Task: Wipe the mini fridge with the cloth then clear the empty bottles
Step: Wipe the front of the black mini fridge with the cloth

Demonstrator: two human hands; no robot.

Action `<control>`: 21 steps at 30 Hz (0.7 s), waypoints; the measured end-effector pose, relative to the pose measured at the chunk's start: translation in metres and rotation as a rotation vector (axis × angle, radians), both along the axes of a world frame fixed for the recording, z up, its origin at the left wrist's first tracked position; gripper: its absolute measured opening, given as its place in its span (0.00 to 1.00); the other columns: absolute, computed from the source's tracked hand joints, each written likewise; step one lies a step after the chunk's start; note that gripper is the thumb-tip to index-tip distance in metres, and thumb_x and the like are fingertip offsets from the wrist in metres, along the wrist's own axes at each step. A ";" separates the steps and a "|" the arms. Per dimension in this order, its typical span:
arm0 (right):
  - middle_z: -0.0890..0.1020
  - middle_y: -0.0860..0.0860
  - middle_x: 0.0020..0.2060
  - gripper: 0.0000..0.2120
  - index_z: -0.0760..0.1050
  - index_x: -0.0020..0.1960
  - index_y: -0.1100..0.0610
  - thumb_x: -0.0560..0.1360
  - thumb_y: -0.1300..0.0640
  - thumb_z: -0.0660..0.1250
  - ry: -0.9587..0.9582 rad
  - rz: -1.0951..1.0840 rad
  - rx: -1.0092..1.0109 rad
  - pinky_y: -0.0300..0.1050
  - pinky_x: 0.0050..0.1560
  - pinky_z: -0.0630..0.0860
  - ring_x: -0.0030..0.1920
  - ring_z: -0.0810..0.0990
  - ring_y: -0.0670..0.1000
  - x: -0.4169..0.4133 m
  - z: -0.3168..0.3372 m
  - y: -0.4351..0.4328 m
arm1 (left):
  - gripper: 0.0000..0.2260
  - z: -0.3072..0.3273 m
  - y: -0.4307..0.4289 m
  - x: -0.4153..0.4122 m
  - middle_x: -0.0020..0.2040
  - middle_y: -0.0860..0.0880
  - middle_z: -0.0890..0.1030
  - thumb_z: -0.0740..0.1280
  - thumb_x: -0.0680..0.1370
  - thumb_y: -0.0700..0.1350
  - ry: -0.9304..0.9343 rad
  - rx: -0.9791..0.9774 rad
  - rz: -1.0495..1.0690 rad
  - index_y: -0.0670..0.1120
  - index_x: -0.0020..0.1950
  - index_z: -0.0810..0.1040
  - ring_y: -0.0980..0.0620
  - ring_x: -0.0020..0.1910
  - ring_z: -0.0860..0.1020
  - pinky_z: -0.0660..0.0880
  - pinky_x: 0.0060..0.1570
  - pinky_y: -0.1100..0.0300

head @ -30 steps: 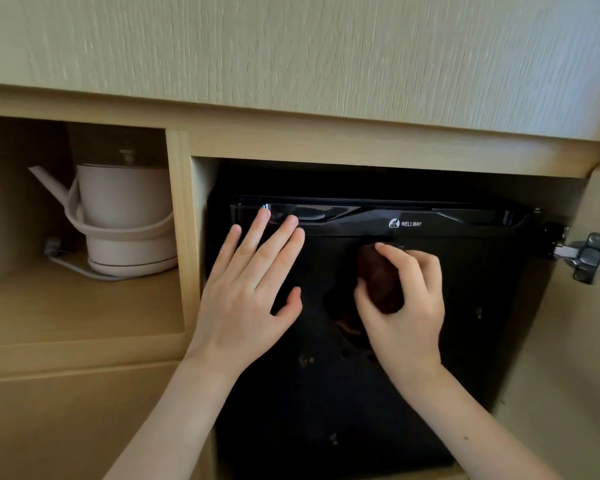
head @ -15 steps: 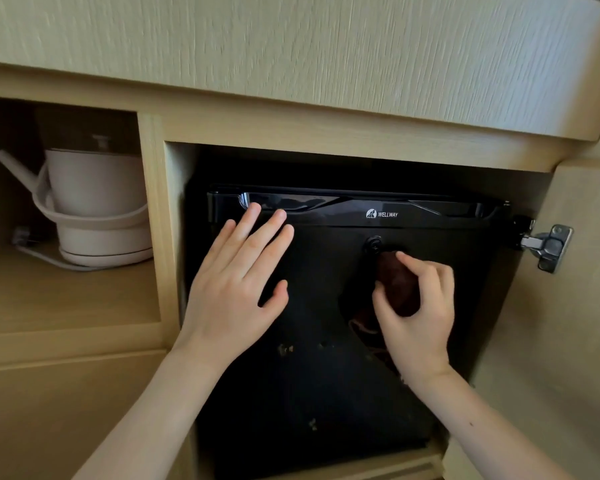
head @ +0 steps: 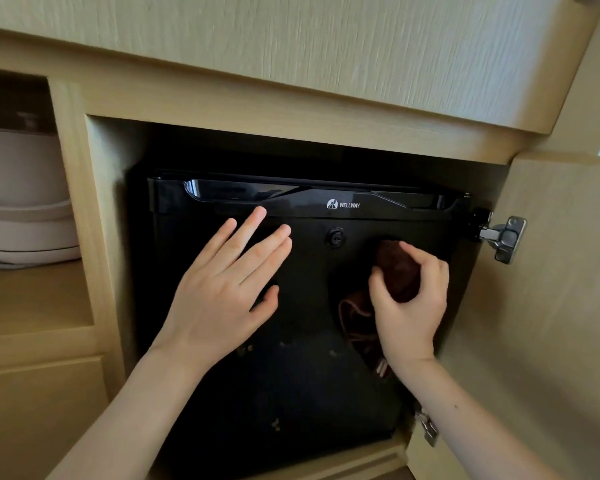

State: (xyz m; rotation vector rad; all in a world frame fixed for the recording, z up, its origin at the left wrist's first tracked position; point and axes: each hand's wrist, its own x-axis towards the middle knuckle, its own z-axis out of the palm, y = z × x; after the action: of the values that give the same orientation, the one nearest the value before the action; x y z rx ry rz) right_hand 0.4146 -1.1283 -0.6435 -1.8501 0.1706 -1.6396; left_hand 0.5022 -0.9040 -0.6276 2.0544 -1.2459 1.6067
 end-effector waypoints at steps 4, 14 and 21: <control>0.74 0.55 0.54 0.23 0.77 0.63 0.61 0.69 0.66 0.76 0.064 0.059 -0.179 0.28 0.58 0.69 0.57 0.72 0.35 0.005 -0.007 0.018 | 0.22 0.000 -0.017 -0.002 0.74 0.50 0.71 0.68 0.77 0.43 0.018 -0.005 -0.027 0.43 0.72 0.74 0.43 0.79 0.60 0.56 0.78 0.47; 0.76 0.50 0.53 0.20 0.77 0.60 0.55 0.71 0.64 0.75 -0.033 0.040 0.058 0.27 0.55 0.70 0.56 0.76 0.39 -0.002 -0.003 -0.023 | 0.21 -0.003 -0.031 -0.003 0.72 0.51 0.74 0.68 0.77 0.44 0.023 -0.051 -0.048 0.44 0.70 0.77 0.40 0.78 0.61 0.59 0.75 0.40; 0.75 0.52 0.55 0.22 0.77 0.63 0.56 0.70 0.64 0.76 0.022 0.063 -0.093 0.28 0.58 0.69 0.58 0.74 0.38 0.004 -0.005 0.002 | 0.23 -0.003 -0.036 -0.004 0.74 0.51 0.70 0.66 0.77 0.44 0.006 -0.021 -0.032 0.44 0.72 0.74 0.45 0.79 0.60 0.54 0.78 0.44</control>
State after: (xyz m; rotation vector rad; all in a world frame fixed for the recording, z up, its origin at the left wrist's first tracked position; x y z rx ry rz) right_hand 0.4183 -1.1259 -0.6481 -1.9237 0.0457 -1.6086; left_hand 0.4982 -0.9405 -0.6305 2.0159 -1.2480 1.5912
